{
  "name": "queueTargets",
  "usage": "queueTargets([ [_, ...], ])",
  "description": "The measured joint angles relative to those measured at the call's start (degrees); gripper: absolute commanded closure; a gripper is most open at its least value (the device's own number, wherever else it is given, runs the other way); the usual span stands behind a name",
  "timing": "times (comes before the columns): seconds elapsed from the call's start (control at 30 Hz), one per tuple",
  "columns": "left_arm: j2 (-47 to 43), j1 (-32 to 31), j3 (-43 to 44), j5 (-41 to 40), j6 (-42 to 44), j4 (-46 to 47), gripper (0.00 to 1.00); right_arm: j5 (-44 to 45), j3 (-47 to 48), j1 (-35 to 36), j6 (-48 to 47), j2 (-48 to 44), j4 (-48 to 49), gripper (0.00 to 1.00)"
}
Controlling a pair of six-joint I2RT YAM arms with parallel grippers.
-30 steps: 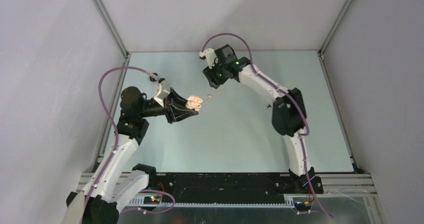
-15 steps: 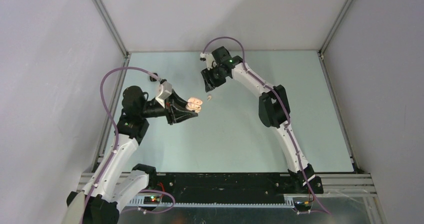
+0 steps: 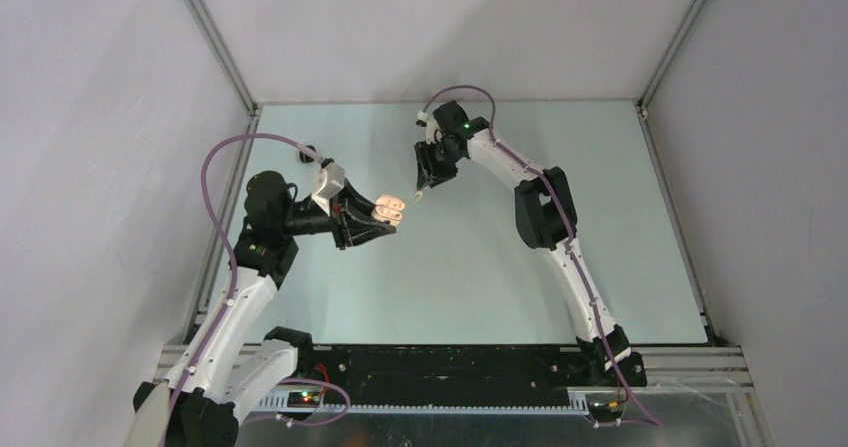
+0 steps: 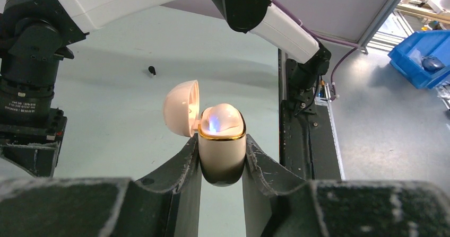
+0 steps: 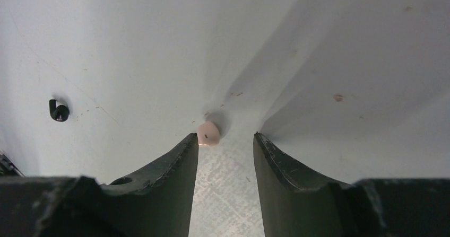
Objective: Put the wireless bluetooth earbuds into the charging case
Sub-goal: Pick up the right earbud from the center of the board.
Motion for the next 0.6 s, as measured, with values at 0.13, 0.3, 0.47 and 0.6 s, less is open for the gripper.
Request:
queueTargets([
  [0.13,0.26,0.0,0.07,0.02,0.44,-0.66,0.96,-0.28,0.2,-0.83,1.51,0.17,0.0,0.54],
  [0.3,0.7,0.0,0.07,0.0,0.72,-1.09,0.96,-0.24,0.22,-0.55,2.12,0.26,0.02,0.53],
  [0.47,0.72,0.0,0.15,0.0,0.9,-1.22,0.96,-0.22,0.33,0.48,2.6,0.33,0.2,0.52],
  [0.6,0.72,0.0,0.28,0.0,0.92,-1.55,0.96,0.22,0.42,1.31,2.75,0.35,0.33,0.52],
])
